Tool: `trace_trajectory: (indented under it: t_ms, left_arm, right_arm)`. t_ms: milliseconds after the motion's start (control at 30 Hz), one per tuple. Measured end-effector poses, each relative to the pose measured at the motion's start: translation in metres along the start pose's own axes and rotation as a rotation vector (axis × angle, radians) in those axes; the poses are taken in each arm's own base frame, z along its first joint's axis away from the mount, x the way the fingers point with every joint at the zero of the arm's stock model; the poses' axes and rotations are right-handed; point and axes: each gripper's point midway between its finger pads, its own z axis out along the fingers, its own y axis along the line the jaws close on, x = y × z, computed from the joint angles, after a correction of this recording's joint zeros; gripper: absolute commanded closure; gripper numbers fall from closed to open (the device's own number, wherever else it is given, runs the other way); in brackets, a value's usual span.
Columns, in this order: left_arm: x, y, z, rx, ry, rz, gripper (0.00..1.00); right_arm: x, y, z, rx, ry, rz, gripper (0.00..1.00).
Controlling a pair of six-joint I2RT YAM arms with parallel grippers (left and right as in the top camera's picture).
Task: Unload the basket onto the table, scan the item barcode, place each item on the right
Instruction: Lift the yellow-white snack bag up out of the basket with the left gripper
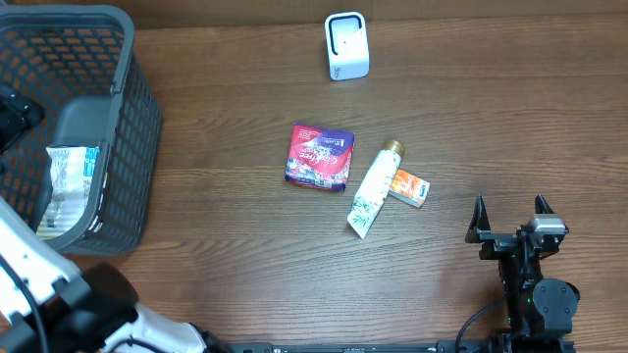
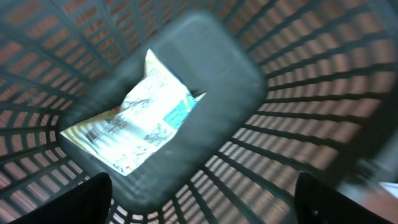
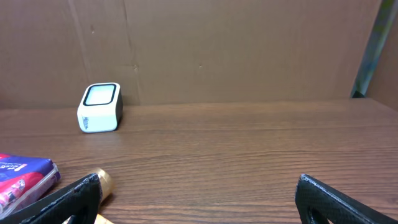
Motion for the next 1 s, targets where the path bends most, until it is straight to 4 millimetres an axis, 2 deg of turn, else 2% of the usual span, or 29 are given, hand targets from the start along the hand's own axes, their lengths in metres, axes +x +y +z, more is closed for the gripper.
trace_trajectory:
  t_ms: [100, 167, 233, 300, 500, 733, 867, 1000]
  left_arm:
    - [0.003, 0.012, 0.044, -0.040, 0.099, -0.016, 0.16]
    - [0.013, 0.020, 0.083, -0.070, 0.200, -0.014, 0.16]
    - [0.020, 0.024, 0.108, -0.108, 0.258, 0.007, 0.17]
    - [0.028, 0.026, 0.129, -0.161, 0.303, 0.038, 0.17]
    - [0.048, 0.029, 0.174, -0.288, 0.397, 0.119, 0.17]
    - [0.065, 0.045, 0.210, -0.433, 0.473, 0.171, 0.12]
    - [0.065, 0.053, 0.215, -0.488, 0.472, 0.185, 0.12]
    - [0.065, 0.057, 0.216, -0.511, 0.471, 0.192, 0.15]
  right_arm:
    - [0.000, 0.000, 0.000, 0.000, -0.001, 0.000, 0.00]
    - [0.000, 0.000, 0.000, 0.000, -0.001, 0.000, 0.00]
    - [0.000, 0.000, 0.000, 0.001, 0.000, 0.000, 0.00]
    - [0.000, 0.000, 0.000, 0.001, 0.000, 0.000, 0.00]
    - [0.000, 0.000, 0.000, 0.001, 0.000, 0.000, 0.00]
    - [0.000, 0.000, 0.000, 0.000, 0.000, 0.000, 0.00]
    - [0.000, 0.000, 0.000, 0.001, 0.000, 0.000, 0.00]
    - [0.000, 0.000, 0.000, 0.001, -0.001, 0.000, 0.00]
